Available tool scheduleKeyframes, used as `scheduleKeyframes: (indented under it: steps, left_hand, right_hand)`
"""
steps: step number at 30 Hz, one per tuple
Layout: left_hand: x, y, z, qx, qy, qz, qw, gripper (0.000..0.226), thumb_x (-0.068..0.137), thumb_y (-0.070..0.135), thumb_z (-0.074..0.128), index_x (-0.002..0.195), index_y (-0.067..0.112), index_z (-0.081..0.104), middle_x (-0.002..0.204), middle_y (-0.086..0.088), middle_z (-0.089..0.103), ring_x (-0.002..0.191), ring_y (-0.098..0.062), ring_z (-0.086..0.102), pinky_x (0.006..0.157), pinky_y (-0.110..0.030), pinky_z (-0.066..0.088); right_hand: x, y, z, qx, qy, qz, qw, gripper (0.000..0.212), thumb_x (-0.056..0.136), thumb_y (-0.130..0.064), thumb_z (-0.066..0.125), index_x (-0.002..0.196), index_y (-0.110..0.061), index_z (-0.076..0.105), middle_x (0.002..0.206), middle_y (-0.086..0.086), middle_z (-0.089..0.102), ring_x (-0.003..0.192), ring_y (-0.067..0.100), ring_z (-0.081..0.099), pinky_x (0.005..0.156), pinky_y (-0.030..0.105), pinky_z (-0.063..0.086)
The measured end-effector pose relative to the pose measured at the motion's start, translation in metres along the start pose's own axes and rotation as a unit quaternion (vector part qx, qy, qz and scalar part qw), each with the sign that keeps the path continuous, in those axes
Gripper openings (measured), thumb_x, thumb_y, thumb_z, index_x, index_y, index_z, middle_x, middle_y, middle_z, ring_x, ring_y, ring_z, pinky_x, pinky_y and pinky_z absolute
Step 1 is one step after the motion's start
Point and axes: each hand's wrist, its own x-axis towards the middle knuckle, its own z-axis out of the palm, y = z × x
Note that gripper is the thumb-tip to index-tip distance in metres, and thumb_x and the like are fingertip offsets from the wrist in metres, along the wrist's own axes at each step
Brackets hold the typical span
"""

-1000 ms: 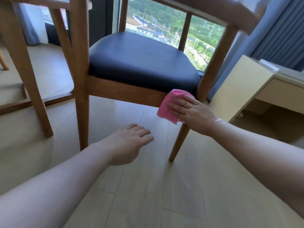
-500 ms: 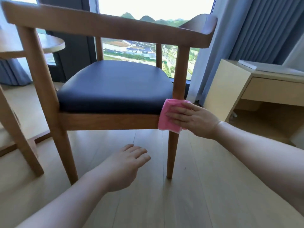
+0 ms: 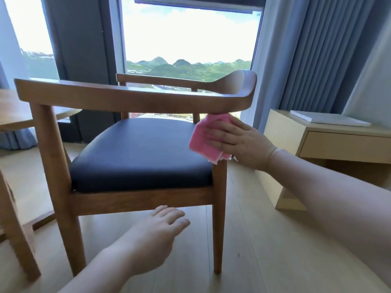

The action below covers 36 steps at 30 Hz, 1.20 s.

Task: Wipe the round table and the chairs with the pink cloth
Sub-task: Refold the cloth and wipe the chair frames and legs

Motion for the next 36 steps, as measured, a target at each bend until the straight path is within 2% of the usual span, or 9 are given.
scheduleKeyframes:
  steps: [4,9,15,18,19,23,27,31,36]
  left_hand:
    - [-0.006,0.000,0.004,0.000,0.000,-0.003,1.000,0.056,0.095,0.011,0.037,0.147,0.031,0.027,0.155,0.009,0.023,0.143,-0.008,0.012,0.115,-0.022,-0.007]
    - [-0.014,0.001,0.018,-0.006,0.007,-0.008,1.000,0.057,0.096,0.009,0.039,0.146,0.034,0.027,0.154,0.009,0.025,0.143,-0.011,0.013,0.119,-0.028,0.002]
    - [-0.033,0.005,0.038,0.000,-0.009,-0.009,1.000,0.056,0.094,0.011,0.042,0.145,0.030,0.031,0.153,0.006,0.029,0.142,-0.012,0.020,0.111,-0.022,-0.008]
    - [-0.045,0.008,0.038,0.058,-0.016,0.008,0.998,0.055,0.079,0.019,0.067,0.131,0.029,0.054,0.136,0.006,0.053,0.127,-0.010,0.047,0.112,-0.026,0.011]
    - [-0.049,0.008,0.038,0.064,-0.032,0.000,0.997,0.055,0.080,0.019,0.067,0.132,0.029,0.053,0.136,0.005,0.053,0.127,-0.011,0.047,0.112,-0.027,0.011]
    - [-0.068,-0.008,0.049,0.019,-0.041,-0.045,0.998,0.056,0.097,0.013,0.038,0.148,0.031,0.024,0.155,0.006,0.025,0.143,-0.013,0.016,0.112,-0.025,-0.009]
    - [-0.094,-0.029,0.046,0.022,-0.052,-0.072,0.996,0.056,0.097,0.013,0.037,0.148,0.032,0.023,0.155,0.005,0.024,0.143,-0.013,0.015,0.116,-0.029,-0.005]
    - [-0.127,-0.048,0.032,0.029,-0.038,-0.087,0.995,0.055,0.097,0.015,0.037,0.148,0.031,0.023,0.155,0.005,0.023,0.144,-0.013,0.013,0.111,-0.025,-0.011]
    - [-0.167,-0.072,0.016,0.034,-0.030,-0.112,0.993,0.056,0.096,0.013,0.040,0.147,0.028,0.024,0.154,0.000,0.026,0.143,-0.016,0.016,0.116,-0.031,-0.003]
  right_hand:
    - [-0.009,-0.019,0.008,0.054,0.000,0.057,0.997,0.064,0.079,-0.006,0.073,0.138,-0.009,0.049,0.145,0.012,0.045,0.139,0.035,0.030,0.114,0.052,0.019]
    - [-0.043,-0.067,0.031,0.090,-0.022,0.089,0.992,0.075,0.077,0.007,0.067,0.144,-0.013,0.039,0.149,0.010,0.039,0.144,0.030,0.014,0.113,0.049,0.017]
    - [-0.082,-0.119,0.062,0.096,-0.034,0.091,0.991,0.076,0.088,0.006,0.038,0.153,-0.019,0.009,0.156,0.008,0.020,0.148,0.027,0.002,0.113,0.052,0.024]
    - [-0.095,-0.132,0.069,0.108,-0.046,0.082,0.990,0.075,0.088,0.004,0.049,0.151,-0.020,0.016,0.158,0.003,0.018,0.147,0.028,0.008,0.117,0.050,0.020]
    - [-0.096,-0.134,0.070,0.108,-0.048,0.077,0.990,0.075,0.087,0.002,0.054,0.150,-0.020,0.019,0.158,0.002,0.018,0.147,0.027,0.009,0.118,0.049,0.016]
    - [-0.076,-0.141,0.066,0.099,-0.054,0.041,0.993,0.076,0.081,-0.003,0.063,0.147,-0.017,0.029,0.154,0.007,0.025,0.147,0.029,0.009,0.120,0.046,0.004]
    - [-0.032,-0.154,0.057,0.114,-0.034,0.005,0.993,0.063,0.081,-0.006,0.056,0.140,-0.014,0.038,0.147,0.010,0.040,0.139,0.033,0.025,0.117,0.046,0.007]
    - [0.022,-0.173,0.049,0.130,-0.034,-0.038,0.990,0.049,0.092,-0.015,0.041,0.141,-0.012,0.042,0.149,0.010,0.039,0.140,0.033,0.027,0.118,0.047,0.012]
    - [0.117,-0.196,0.026,0.124,-0.022,-0.115,0.985,0.055,0.083,-0.014,0.063,0.137,-0.015,0.052,0.148,0.009,0.043,0.139,0.036,0.031,0.113,0.055,0.023]
